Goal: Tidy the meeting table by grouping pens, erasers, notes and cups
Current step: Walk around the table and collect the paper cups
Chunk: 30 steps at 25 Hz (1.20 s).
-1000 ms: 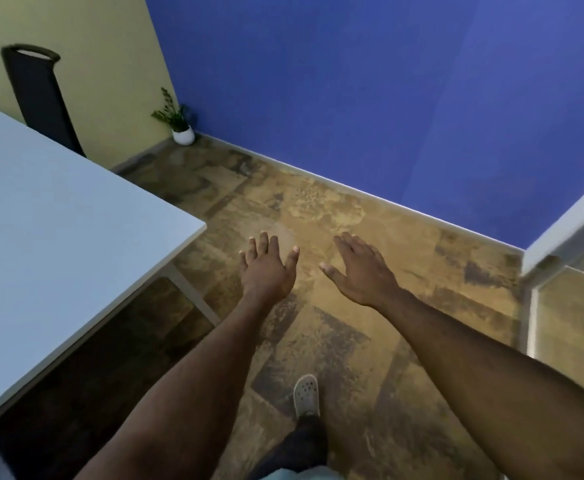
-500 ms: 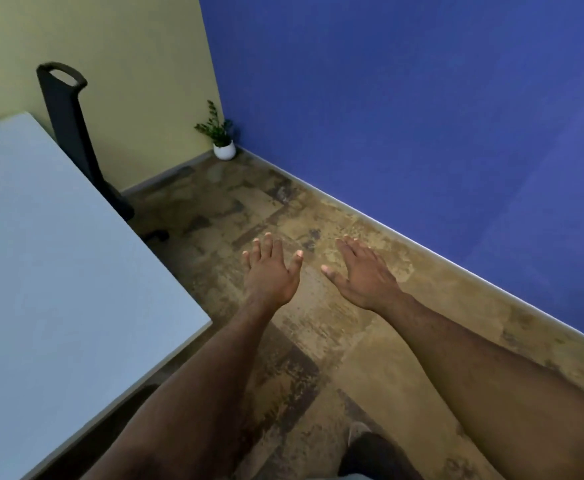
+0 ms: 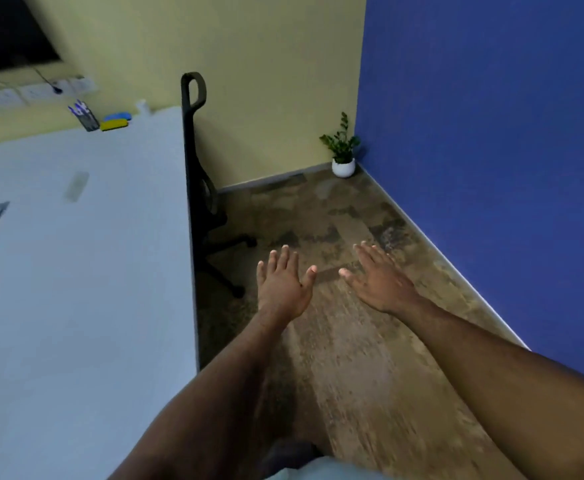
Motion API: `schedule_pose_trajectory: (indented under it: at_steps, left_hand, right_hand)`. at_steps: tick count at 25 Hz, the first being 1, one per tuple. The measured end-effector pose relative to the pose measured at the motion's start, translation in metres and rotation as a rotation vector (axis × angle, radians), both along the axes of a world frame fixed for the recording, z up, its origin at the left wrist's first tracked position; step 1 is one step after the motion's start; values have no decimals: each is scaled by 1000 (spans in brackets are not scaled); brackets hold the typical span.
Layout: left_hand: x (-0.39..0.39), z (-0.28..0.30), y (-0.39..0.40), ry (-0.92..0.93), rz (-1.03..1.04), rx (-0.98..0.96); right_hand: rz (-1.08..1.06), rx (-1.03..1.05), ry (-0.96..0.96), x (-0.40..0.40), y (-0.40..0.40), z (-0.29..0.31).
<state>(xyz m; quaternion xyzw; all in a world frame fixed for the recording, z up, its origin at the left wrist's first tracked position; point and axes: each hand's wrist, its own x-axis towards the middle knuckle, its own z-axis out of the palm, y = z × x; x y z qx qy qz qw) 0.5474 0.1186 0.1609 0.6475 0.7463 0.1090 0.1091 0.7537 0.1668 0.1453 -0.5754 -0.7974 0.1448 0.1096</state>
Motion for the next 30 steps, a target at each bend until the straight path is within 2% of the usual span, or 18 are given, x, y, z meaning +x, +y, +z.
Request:
schedule_pose_trajectory:
  at_steps: [6,13,19,23,30]
  left_hand:
    - [-61,1,120,-32,222,28]
    - [-138,-12,303,-47,299,31]
    - [-197,44,437,17,336,218]
    - [-248,88,511,34,438,357]
    - [-341,133,665,120,600,356]
  right_hand:
    - [198,46,16,-72,158,5]
    - [301,54,-29,-161,354,2]
    - [389,135,24,-238,497,60]
    - [482,208,76,-309,589,100]
    - [675,282,175,-419,767,134]
